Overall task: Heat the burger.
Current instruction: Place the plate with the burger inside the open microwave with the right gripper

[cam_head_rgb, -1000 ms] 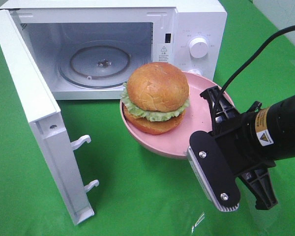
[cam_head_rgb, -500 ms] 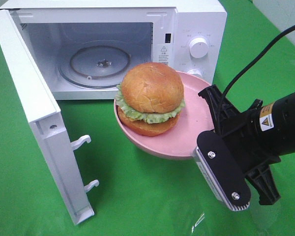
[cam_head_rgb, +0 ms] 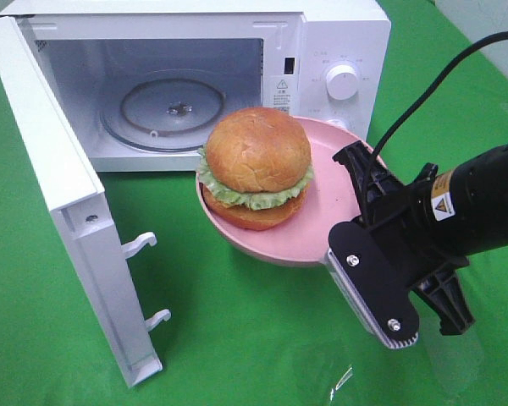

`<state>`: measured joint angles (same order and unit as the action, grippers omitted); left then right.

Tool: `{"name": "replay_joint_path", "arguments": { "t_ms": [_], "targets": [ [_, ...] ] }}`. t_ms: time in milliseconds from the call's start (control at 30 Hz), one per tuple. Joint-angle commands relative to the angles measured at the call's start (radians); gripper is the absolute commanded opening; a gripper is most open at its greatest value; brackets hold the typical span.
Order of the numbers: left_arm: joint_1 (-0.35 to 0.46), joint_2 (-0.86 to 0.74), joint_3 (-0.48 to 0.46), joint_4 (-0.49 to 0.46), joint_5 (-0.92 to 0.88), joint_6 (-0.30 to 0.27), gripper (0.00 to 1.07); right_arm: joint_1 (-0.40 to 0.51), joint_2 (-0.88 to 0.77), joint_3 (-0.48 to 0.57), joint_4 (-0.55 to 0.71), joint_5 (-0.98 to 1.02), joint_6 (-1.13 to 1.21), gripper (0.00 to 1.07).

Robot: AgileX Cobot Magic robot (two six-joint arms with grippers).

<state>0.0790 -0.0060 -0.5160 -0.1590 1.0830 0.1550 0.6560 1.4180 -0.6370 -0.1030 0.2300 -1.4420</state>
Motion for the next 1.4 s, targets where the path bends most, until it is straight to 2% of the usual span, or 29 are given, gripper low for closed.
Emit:
{"name": "replay_joint_path", "arguments": {
  "t_ms": [33, 200, 400, 1167, 1400],
  "targets": [
    [-0.006, -0.016, 0.0, -0.006, -0.014, -0.001, 1.0, -0.003, 0.024, -0.042, -0.02, -0.067, 0.031, 0.0],
    [-0.006, -0.016, 0.0, -0.006, -0.014, -0.001, 1.0, -0.003, 0.056, -0.071, -0.02, -0.072, 0.031, 0.0],
    [-0.006, -0.016, 0.0, -0.006, -0.014, -0.001, 1.0, 0.057, 0.104, -0.111, -0.046, -0.092, 0.031, 0.0],
    [-0.006, -0.016, 0.0, -0.006, -0.014, -0.001, 1.0, 0.068, 0.277, -0.297, -0.042, -0.08, 0.007, 0.0],
    [-0.006, -0.016, 0.0, -0.006, -0.014, -0.001, 1.0, 0.068, 0.316, -0.359, 0.042, -0.035, -0.094, 0.0]
  ]
}}
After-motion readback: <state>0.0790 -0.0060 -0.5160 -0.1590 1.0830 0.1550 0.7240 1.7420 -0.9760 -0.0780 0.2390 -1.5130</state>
